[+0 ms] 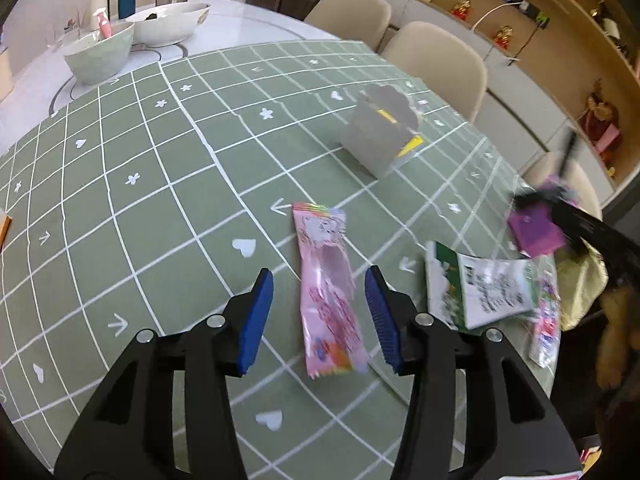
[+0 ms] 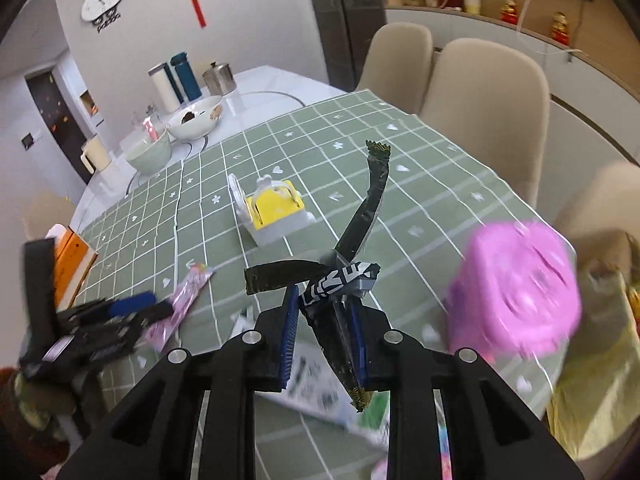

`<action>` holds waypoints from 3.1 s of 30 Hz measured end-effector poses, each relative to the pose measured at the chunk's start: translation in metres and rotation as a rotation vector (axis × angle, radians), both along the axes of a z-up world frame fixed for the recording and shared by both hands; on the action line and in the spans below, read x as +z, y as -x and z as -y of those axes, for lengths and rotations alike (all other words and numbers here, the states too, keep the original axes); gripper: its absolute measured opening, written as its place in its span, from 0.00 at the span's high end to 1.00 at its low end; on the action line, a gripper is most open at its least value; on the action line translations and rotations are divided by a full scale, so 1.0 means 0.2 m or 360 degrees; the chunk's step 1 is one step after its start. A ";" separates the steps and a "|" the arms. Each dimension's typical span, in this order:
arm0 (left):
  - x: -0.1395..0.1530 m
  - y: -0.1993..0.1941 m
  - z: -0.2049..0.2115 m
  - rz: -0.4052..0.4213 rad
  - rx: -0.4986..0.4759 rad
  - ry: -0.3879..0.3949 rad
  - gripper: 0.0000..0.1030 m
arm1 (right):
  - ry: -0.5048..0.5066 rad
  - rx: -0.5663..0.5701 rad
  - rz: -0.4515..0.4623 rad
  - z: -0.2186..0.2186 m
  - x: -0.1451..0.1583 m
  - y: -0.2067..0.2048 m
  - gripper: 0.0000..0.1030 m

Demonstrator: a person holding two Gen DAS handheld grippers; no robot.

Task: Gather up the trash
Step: 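Grasp the pink candy wrapper with the left gripper while the right gripper holds the black strap, then carry the pink candy wrapper and black strap to the bin and release both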

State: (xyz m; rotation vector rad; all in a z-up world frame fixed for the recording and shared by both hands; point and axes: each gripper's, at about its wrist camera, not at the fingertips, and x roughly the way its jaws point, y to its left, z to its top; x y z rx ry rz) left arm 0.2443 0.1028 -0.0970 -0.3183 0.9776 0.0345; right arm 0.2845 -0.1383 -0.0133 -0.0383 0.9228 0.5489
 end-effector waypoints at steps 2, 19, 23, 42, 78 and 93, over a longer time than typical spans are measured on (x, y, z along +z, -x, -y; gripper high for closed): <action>-0.02 -0.03 0.00 -0.0033 -0.0003 0.0015 0.56 | -0.0022 -0.0030 0.0011 0.07 0.03 0.05 0.78; 0.24 0.21 0.09 0.0140 -0.0143 -0.0045 0.91 | -0.0082 -0.0194 0.0173 0.51 0.28 0.39 0.78; 0.22 0.30 0.11 0.0138 -0.0153 -0.0008 0.91 | -0.0090 -0.0266 0.0137 0.61 0.21 0.48 0.78; 0.81 0.23 0.86 0.0556 -0.0260 0.0086 0.91 | -0.0225 -0.0221 0.0307 1.09 0.37 0.42 0.77; 0.35 -0.79 2.37 0.0227 -0.0514 0.0274 0.65 | -0.0263 -0.0408 0.0271 2.32 0.16 -0.31 0.77; 0.44 -0.39 2.03 0.0282 -0.0323 0.0029 0.55 | -0.0129 -0.0182 -0.0274 1.88 -0.38 -0.56 0.77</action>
